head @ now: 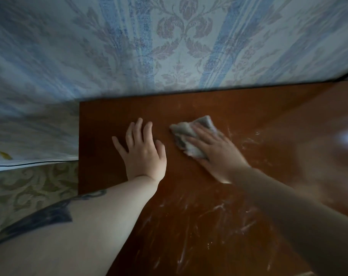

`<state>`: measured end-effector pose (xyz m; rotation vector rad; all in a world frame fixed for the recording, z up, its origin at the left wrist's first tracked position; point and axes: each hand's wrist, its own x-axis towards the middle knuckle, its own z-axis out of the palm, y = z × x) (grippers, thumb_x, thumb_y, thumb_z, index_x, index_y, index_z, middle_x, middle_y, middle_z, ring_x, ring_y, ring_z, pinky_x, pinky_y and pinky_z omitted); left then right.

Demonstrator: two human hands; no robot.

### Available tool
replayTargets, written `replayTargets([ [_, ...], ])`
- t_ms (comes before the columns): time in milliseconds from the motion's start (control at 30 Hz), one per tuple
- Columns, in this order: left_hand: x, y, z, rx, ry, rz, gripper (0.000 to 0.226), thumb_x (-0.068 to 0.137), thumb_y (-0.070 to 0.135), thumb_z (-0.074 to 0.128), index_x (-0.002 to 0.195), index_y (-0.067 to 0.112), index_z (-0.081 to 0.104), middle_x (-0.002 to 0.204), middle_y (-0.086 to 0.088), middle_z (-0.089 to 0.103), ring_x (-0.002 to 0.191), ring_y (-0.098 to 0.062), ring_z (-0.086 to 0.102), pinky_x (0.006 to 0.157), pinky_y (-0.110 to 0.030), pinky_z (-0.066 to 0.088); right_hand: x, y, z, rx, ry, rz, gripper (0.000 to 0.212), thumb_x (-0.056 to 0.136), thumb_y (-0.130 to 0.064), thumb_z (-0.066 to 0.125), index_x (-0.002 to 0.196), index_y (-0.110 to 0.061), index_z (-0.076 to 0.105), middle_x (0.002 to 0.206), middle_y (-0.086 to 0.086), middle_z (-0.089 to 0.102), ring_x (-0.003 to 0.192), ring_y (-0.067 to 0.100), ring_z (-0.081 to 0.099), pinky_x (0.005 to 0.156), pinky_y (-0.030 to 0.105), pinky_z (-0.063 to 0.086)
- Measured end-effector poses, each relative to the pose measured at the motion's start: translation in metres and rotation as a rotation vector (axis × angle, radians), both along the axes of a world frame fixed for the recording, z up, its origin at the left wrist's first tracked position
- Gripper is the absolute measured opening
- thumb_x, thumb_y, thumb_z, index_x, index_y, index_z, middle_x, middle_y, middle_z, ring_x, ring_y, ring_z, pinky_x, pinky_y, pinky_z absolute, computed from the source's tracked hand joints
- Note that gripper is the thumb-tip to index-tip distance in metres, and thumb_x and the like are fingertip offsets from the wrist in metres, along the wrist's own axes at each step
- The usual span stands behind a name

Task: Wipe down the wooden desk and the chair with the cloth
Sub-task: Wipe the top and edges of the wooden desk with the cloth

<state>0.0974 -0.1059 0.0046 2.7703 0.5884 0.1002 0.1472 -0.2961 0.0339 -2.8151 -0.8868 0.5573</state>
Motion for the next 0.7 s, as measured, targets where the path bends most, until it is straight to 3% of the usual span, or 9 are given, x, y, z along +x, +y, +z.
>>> replayTargets([
  [100, 0.0, -0.001, 0.002, 0.005, 0.015, -0.001, 0.048, 0.089, 0.029, 0.046, 0.136, 0.019, 0.046, 0.151, -0.004, 0.038, 0.142, -0.024, 0.027, 0.113, -0.065, 0.007, 0.028, 0.012, -0.008, 0.105, -0.038, -0.375, 0.054, 0.101, -0.042, 0.04, 0.152, -0.04, 0.02, 0.163, -0.013, 0.003, 0.147, 0.003, -0.007, 0.122, 0.039, 0.0],
  [167, 0.001, -0.001, 0.002, 0.011, 0.012, -0.004, 0.049, 0.088, 0.03, 0.045, 0.136, 0.019, 0.047, 0.15, -0.004, 0.039, 0.142, -0.024, 0.028, 0.113, -0.065, 0.008, 0.025, 0.063, -0.013, 0.124, -0.061, -0.618, 0.055, 0.101, -0.044, 0.036, 0.153, -0.037, 0.019, 0.163, -0.009, -0.001, 0.149, 0.008, -0.006, 0.121, 0.039, -0.004],
  [200, 0.001, -0.001, 0.003, 0.013, 0.011, -0.001, 0.049, 0.088, 0.03, 0.047, 0.136, 0.019, 0.048, 0.15, -0.004, 0.039, 0.141, -0.024, 0.029, 0.113, -0.065, 0.009, 0.018, 0.083, -0.013, 0.119, -0.048, -0.63, 0.056, 0.101, -0.044, 0.035, 0.153, -0.037, 0.016, 0.163, -0.007, -0.004, 0.149, 0.01, -0.008, 0.121, 0.04, -0.006],
  [267, 0.001, 0.0, 0.003, 0.008, 0.013, 0.002, 0.05, 0.087, 0.029, 0.051, 0.136, 0.019, 0.049, 0.15, -0.004, 0.04, 0.141, -0.024, 0.029, 0.113, -0.066, 0.01, -0.001, 0.092, -0.012, 0.12, -0.052, -0.391, 0.058, 0.1, -0.042, 0.036, 0.153, -0.039, 0.014, 0.163, -0.006, -0.005, 0.149, 0.01, -0.011, 0.121, 0.04, -0.007],
  [367, 0.0, 0.0, 0.003, -0.003, 0.027, -0.008, 0.051, 0.087, 0.031, 0.047, 0.137, 0.02, 0.047, 0.151, -0.003, 0.038, 0.142, -0.023, 0.027, 0.114, -0.064, 0.008, 0.019, 0.039, -0.002, 0.06, -0.013, 0.122, 0.061, 0.099, -0.041, 0.04, 0.153, -0.041, 0.011, 0.163, -0.01, -0.004, 0.148, 0.009, -0.01, 0.122, 0.041, -0.001],
  [433, 0.0, 0.0, 0.004, -0.004, 0.027, 0.002, 0.049, 0.09, 0.03, 0.045, 0.138, 0.021, 0.046, 0.151, -0.001, 0.037, 0.143, -0.022, 0.025, 0.115, -0.063, 0.006, 0.051, 0.025, -0.003, 0.014, -0.003, 0.086, 0.06, 0.099, -0.04, 0.042, 0.152, -0.041, 0.013, 0.163, -0.012, -0.001, 0.149, 0.009, -0.005, 0.122, 0.041, 0.003],
  [567, 0.0, 0.001, 0.002, -0.007, 0.027, -0.003, 0.053, 0.088, 0.032, 0.043, 0.139, 0.021, 0.045, 0.152, -0.001, 0.036, 0.143, -0.022, 0.024, 0.115, -0.062, 0.006, 0.041, 0.101, -0.009, 0.159, -0.064, -0.489, 0.054, 0.099, -0.04, 0.041, 0.151, -0.036, 0.028, 0.163, -0.006, 0.01, 0.149, 0.014, 0.003, 0.121, 0.04, 0.0],
  [600, 0.0, 0.001, 0.001, -0.008, 0.022, 0.003, 0.055, 0.086, 0.033, 0.046, 0.139, 0.018, 0.046, 0.151, -0.003, 0.038, 0.142, -0.022, 0.026, 0.115, -0.062, 0.007, 0.03, 0.119, -0.009, 0.176, -0.015, -0.475, 0.054, 0.098, -0.037, 0.041, 0.151, -0.036, 0.028, 0.163, -0.005, 0.01, 0.15, 0.015, 0.002, 0.121, 0.04, -0.002],
  [700, -0.001, 0.001, -0.001, -0.072, -0.039, 0.059, 0.05, 0.085, 0.025, 0.057, 0.133, 0.013, 0.049, 0.147, -0.005, 0.044, 0.14, -0.021, 0.032, 0.117, -0.06, 0.009, 0.023, 0.102, -0.003, 0.23, 0.046, -0.019, 0.054, 0.097, -0.03, 0.045, 0.149, -0.034, 0.033, 0.162, -0.008, 0.014, 0.149, 0.011, 0.003, 0.121, 0.038, 0.0],
])
